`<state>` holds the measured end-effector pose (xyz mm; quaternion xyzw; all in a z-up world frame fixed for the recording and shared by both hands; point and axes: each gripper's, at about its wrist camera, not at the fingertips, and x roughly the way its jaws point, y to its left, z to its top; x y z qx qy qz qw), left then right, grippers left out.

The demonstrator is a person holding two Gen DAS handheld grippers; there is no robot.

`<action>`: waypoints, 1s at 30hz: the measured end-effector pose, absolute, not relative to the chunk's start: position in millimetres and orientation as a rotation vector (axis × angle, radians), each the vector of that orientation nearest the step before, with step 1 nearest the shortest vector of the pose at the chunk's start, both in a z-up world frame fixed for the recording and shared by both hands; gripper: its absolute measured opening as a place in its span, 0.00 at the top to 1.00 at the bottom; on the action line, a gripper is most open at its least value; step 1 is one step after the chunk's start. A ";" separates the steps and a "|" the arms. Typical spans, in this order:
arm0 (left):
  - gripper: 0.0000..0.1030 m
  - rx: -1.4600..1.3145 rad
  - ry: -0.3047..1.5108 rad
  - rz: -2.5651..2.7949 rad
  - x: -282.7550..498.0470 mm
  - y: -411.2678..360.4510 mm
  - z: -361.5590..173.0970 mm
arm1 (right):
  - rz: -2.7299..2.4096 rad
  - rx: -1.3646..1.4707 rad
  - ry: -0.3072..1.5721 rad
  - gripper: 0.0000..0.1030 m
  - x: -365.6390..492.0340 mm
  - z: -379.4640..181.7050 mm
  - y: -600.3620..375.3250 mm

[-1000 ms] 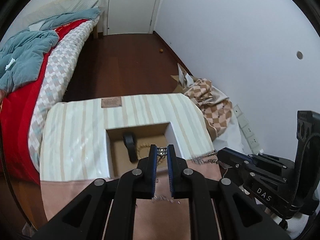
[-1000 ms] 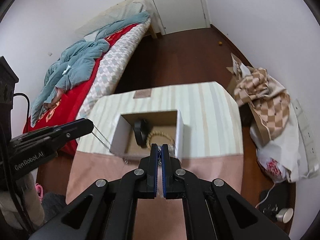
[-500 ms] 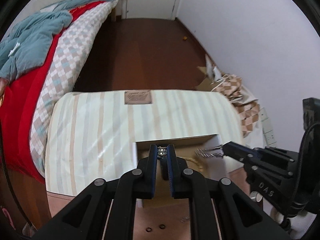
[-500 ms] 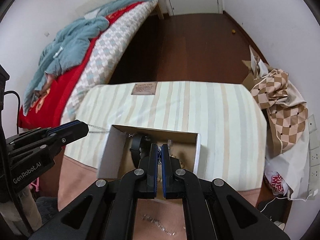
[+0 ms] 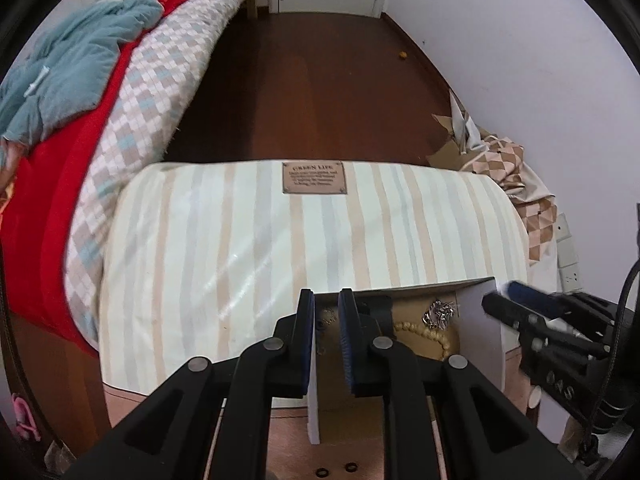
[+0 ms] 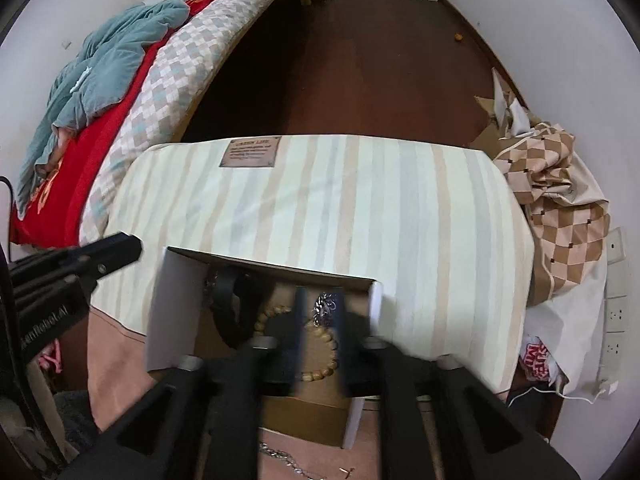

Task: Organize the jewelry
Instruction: 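Lower the necklace and chain bracelet into the white box with both grippers, then withdraw both open grippers back over the table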

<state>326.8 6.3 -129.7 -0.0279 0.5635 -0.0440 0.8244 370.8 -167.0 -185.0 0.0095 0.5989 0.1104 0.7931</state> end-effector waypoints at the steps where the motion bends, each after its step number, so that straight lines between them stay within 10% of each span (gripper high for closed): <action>1: 0.70 -0.054 1.190 -0.087 326.7 7.5 -128.5 | 0.231 0.017 1.282 0.44 368.4 -183.4 -169.0; 4: 0.27 -0.027 1.135 -0.040 318.0 11.9 -121.9 | 0.206 0.013 1.265 0.32 357.2 -178.5 -175.4; 9: 0.24 -0.006 1.106 -0.011 294.6 14.7 -125.3 | 0.150 -0.012 1.266 0.17 332.1 -181.6 -182.1; 12: 0.00 -0.004 1.125 -0.004 281.5 14.2 -136.1 | 0.124 -0.012 1.282 0.05 315.2 -191.8 -184.2; 30: 0.00 0.029 1.048 0.078 211.6 19.7 -121.3 | 0.070 -0.040 1.194 0.00 251.2 -166.0 -172.2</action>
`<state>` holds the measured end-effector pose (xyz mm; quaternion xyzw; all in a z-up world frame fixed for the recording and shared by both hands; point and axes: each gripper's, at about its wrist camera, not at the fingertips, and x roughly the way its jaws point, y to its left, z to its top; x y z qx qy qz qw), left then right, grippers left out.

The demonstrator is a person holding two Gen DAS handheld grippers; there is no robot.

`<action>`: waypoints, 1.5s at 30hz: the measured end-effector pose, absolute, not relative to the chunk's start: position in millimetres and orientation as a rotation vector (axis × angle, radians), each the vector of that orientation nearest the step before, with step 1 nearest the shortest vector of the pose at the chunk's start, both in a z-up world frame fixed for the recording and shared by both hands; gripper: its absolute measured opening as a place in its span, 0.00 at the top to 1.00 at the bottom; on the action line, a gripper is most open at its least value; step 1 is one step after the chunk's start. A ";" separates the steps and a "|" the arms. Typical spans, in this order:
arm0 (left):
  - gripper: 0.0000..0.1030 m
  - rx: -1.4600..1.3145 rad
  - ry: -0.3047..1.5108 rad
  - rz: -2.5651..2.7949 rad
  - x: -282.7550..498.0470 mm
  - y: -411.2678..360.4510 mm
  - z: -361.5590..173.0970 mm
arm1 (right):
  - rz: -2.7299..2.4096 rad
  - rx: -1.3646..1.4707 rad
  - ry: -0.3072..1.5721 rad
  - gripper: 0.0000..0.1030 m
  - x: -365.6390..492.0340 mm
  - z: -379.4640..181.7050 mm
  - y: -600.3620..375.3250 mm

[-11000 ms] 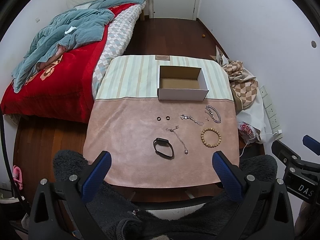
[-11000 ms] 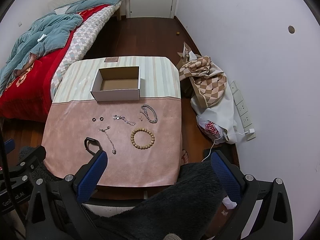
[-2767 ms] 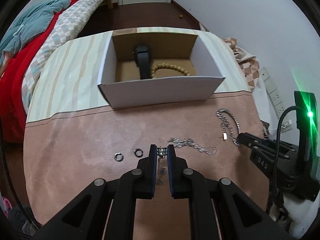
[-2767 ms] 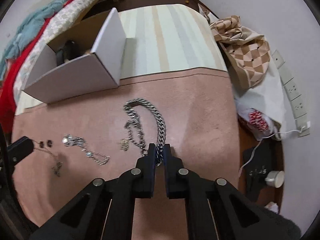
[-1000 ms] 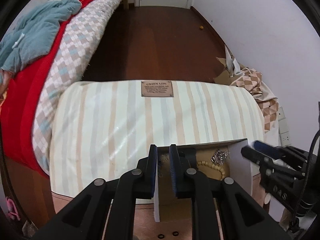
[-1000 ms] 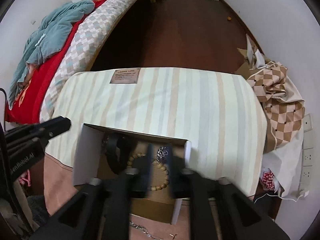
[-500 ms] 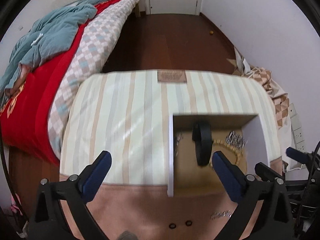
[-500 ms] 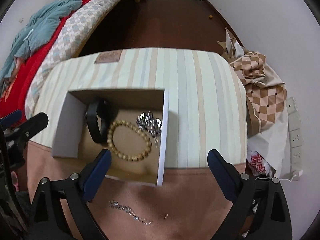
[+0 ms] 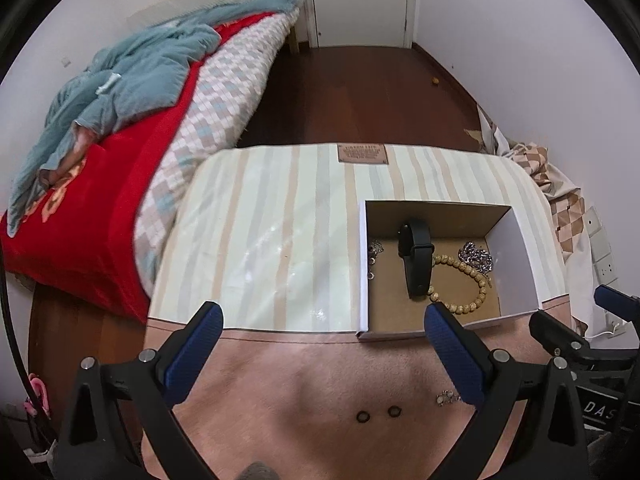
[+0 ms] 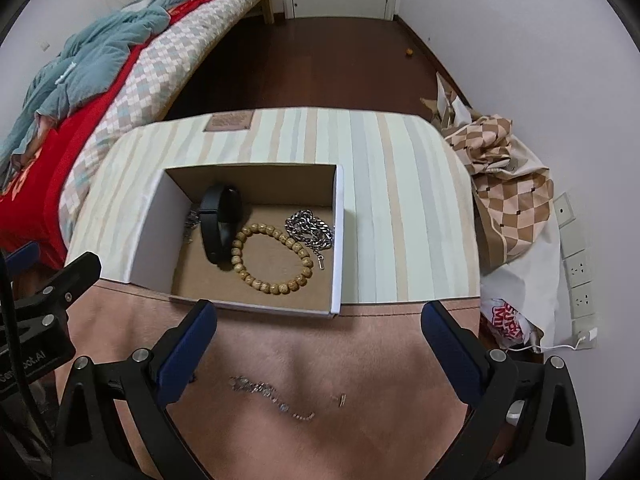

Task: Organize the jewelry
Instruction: 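Withdraw both open grippers back over the table, then grasp a black ear stud with the left gripper while the right grasps the charm bracelet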

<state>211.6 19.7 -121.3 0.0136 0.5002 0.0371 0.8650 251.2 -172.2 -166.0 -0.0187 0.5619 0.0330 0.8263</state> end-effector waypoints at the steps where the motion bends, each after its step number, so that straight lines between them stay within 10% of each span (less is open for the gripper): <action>1: 0.00 0.030 1.042 0.085 207.0 20.4 -117.8 | 0.069 -0.036 1.179 0.00 246.0 -159.7 -172.0; 21: 0.00 0.014 0.862 0.118 122.9 25.7 -40.2 | 0.095 -0.013 1.003 0.00 155.1 -64.3 -171.3; 31: 0.00 0.044 0.979 0.255 116.0 54.3 -121.6 | 0.112 0.175 1.096 0.00 141.9 -152.1 -198.2; 45: 0.00 0.121 1.163 0.291 131.2 68.1 -216.5 | 0.200 -0.051 1.171 0.46 158.2 -273.8 -134.3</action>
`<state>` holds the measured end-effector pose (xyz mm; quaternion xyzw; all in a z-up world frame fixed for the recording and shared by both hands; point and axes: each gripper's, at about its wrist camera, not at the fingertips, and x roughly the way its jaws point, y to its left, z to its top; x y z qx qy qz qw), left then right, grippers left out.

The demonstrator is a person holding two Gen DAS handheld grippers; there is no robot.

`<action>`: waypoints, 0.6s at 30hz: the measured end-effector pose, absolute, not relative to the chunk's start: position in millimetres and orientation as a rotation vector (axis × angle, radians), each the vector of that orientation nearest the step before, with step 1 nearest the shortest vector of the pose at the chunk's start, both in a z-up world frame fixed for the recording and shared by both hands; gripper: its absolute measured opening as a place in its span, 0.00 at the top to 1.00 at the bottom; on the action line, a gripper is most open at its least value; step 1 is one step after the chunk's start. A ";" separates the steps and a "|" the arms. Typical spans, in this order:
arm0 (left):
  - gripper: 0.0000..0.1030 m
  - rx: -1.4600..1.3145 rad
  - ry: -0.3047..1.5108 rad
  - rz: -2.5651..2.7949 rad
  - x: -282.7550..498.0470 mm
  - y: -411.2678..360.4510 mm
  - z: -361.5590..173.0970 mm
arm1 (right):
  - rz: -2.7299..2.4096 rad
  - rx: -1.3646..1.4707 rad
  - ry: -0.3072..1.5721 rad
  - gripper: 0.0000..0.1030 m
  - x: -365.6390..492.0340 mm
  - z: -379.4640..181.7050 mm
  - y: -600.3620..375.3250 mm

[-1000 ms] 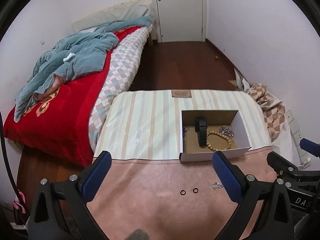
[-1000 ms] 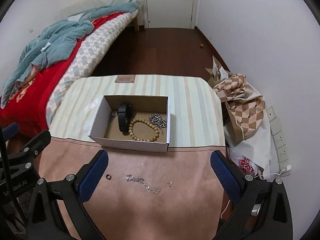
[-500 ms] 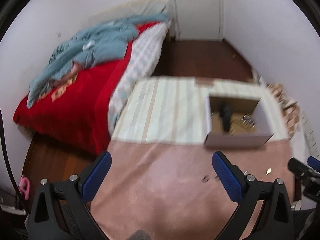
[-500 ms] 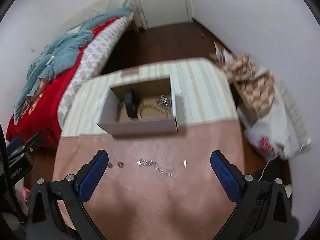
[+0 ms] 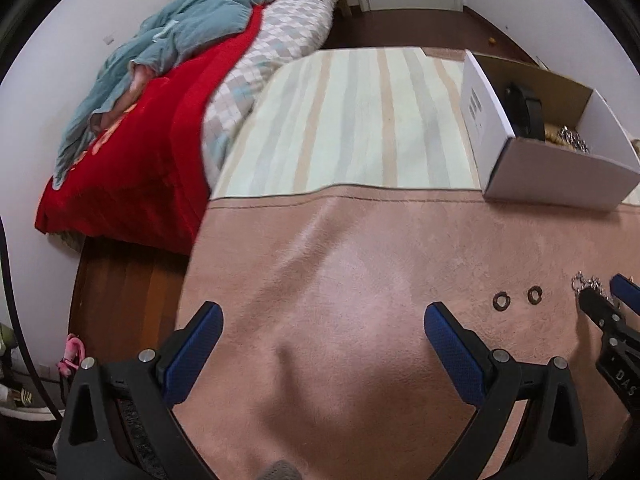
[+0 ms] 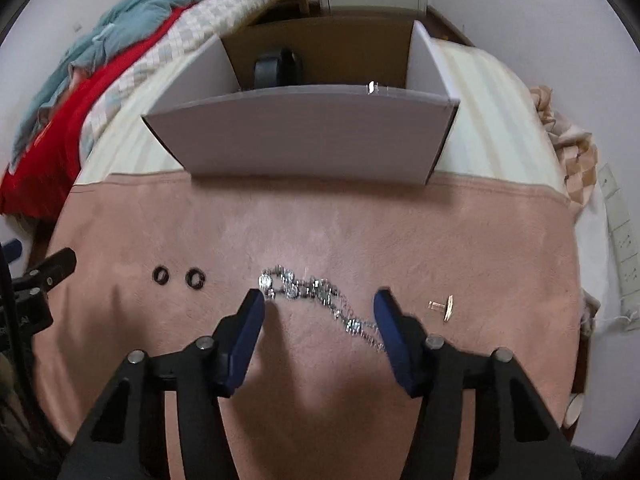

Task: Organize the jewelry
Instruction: 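Grasp a black ear stud with the left gripper while the right grasps the charm bracelet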

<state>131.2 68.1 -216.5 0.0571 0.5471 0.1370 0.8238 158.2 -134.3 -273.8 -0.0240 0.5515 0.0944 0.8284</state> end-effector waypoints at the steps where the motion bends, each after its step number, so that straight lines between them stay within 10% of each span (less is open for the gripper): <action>1: 0.00 0.116 1.173 0.277 132.0 66.4 -220.0 | 0.194 -0.071 1.169 0.51 157.8 -274.8 -131.1; 4: 0.00 0.099 1.190 0.227 135.3 58.8 -226.9 | 0.173 -0.116 1.145 0.95 153.7 -275.1 -127.8; 18: 0.14 0.083 1.217 -0.011 141.8 -3.7 -246.3 | 0.128 0.078 1.174 0.96 136.5 -264.6 -182.7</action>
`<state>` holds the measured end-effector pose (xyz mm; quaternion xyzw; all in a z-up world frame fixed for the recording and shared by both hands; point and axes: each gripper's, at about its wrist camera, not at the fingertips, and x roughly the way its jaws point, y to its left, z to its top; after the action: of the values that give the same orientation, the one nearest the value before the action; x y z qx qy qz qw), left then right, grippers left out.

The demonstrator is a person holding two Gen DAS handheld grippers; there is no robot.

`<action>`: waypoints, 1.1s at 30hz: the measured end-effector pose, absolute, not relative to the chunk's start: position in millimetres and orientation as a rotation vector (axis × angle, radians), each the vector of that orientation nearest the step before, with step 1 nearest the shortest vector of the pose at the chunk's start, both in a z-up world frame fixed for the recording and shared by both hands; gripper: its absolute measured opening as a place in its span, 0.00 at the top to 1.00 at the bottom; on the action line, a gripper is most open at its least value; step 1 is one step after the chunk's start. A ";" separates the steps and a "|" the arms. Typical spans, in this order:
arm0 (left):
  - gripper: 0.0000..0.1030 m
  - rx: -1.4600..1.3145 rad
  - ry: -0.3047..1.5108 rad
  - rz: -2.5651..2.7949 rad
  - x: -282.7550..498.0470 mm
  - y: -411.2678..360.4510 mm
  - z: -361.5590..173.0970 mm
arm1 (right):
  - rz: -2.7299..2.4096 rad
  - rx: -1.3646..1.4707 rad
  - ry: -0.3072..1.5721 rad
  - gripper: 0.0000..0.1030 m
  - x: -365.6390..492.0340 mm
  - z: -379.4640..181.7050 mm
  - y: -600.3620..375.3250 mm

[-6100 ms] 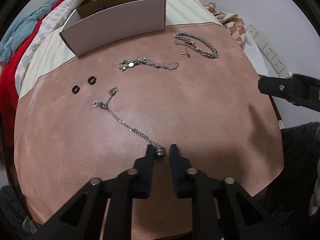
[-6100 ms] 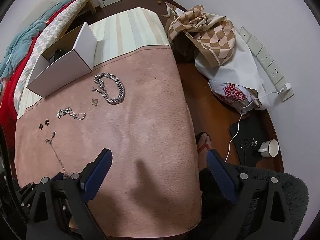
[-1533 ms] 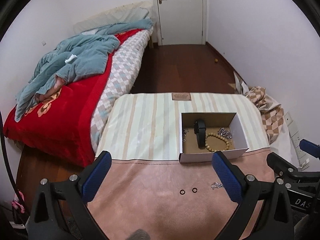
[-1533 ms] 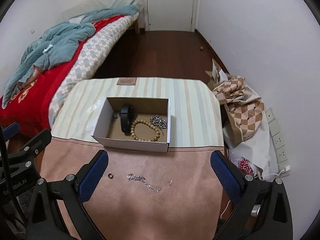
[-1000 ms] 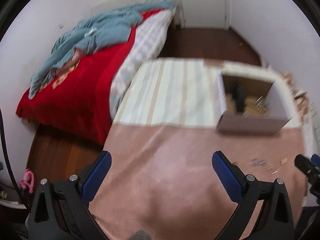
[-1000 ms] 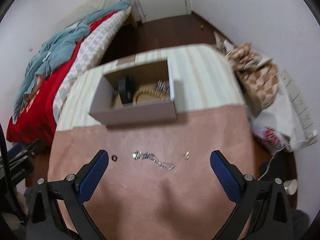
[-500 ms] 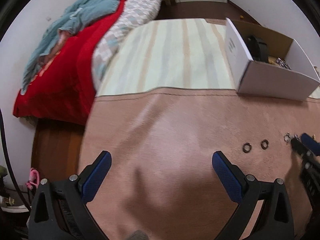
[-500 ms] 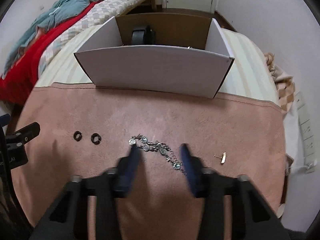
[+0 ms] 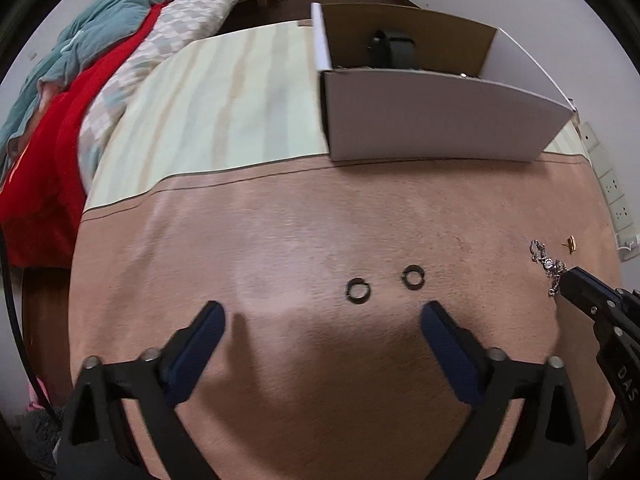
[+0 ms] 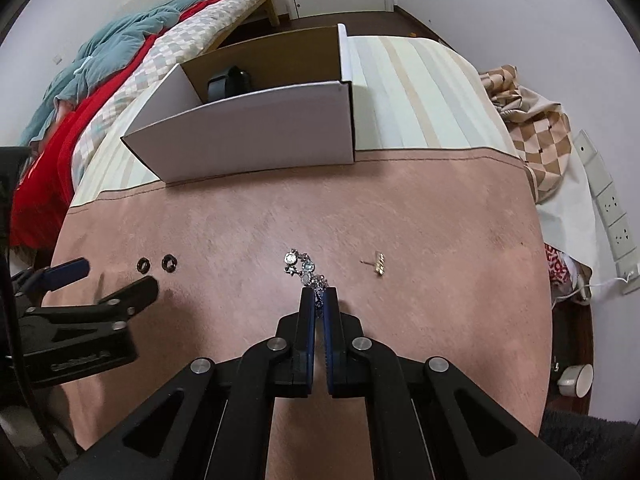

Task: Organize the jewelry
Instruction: 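Grasp a black ear stud with the left gripper while the right grasps the charm bracelet, then drop the ear stud and charm bracelet into the white box with both grippers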

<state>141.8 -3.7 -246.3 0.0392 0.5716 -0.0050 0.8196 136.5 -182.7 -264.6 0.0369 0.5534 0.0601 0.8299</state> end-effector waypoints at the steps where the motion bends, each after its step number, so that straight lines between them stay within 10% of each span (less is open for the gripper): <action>1: 0.18 0.079 1.214 -0.020 141.2 -5.6 -247.8 | 0.128 0.080 1.175 0.96 135.3 -264.6 -182.7; 10: 0.90 0.073 1.183 -0.082 133.1 -24.9 -243.1 | 0.131 0.095 1.188 0.96 133.0 -266.5 -184.0; 33: 0.90 -0.064 1.003 -0.140 178.6 -1.1 -122.6 | 0.250 0.249 1.006 0.96 175.3 -149.4 -189.2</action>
<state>178.6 -1.1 -122.6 -0.0306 0.4803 -0.0670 0.8740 175.3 -189.2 -149.4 0.1188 0.4796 0.1190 0.8612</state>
